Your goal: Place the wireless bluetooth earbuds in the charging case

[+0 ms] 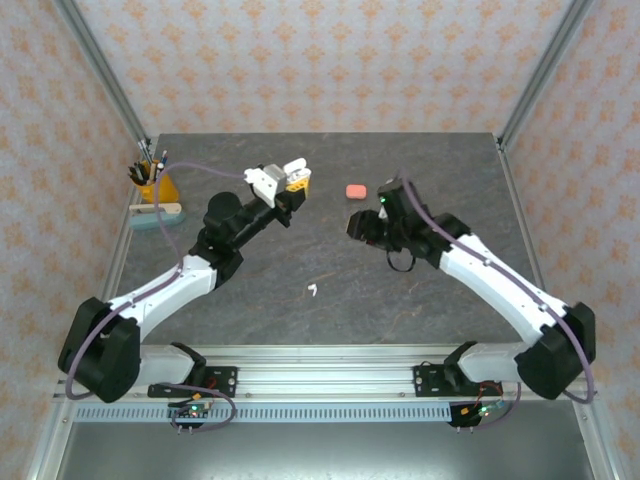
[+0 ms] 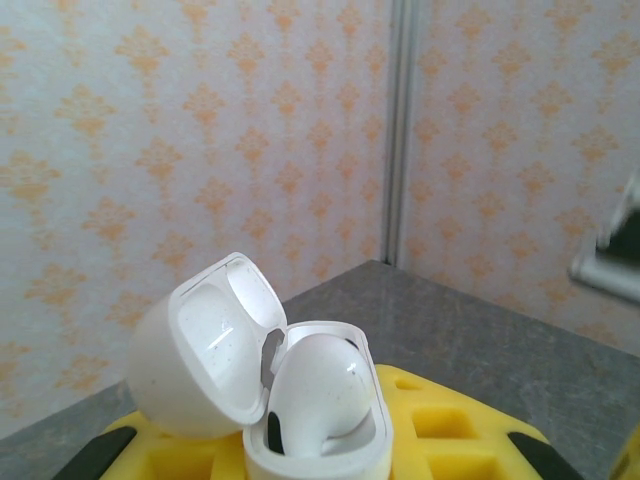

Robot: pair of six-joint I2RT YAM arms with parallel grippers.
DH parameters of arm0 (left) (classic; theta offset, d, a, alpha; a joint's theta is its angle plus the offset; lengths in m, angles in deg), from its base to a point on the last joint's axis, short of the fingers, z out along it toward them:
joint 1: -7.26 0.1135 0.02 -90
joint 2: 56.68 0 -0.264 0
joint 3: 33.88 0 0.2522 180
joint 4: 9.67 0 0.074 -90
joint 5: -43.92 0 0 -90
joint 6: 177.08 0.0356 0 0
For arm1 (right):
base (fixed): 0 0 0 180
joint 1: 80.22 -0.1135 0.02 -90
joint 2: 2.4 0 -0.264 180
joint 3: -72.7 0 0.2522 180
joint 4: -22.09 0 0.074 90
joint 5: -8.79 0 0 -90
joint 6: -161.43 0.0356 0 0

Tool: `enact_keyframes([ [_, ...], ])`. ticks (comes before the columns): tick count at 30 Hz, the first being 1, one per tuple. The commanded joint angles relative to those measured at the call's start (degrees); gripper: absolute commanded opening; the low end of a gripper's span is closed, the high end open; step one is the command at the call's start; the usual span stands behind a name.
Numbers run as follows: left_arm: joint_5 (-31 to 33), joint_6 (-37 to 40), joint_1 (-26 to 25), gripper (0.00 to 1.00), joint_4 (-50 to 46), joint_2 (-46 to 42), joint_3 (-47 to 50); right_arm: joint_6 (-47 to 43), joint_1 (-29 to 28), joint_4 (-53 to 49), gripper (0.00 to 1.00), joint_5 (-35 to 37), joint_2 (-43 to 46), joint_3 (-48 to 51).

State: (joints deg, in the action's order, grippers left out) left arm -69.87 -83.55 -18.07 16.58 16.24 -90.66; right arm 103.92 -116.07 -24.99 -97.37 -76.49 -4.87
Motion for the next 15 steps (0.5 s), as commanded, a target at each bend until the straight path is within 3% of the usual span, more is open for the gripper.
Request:
enact_keyframes([
  [1,4.71,0.96,1.10,0.00,3.09,-3.24,2.71,0.25,-3.73,-0.21,0.60,4.32,-3.08,2.10],
  [6,9.16,0.22,2.26,0.00,4.14,-6.93,6.28,0.70,-10.02,-3.56,0.68,9.17,-10.82,-0.26],
  [15,14.88,-1.13,4.38,0.00,5.61,-11.18,9.16,3.57,-16.96,-8.56,0.68,13.89,-26.01,-8.01],
])
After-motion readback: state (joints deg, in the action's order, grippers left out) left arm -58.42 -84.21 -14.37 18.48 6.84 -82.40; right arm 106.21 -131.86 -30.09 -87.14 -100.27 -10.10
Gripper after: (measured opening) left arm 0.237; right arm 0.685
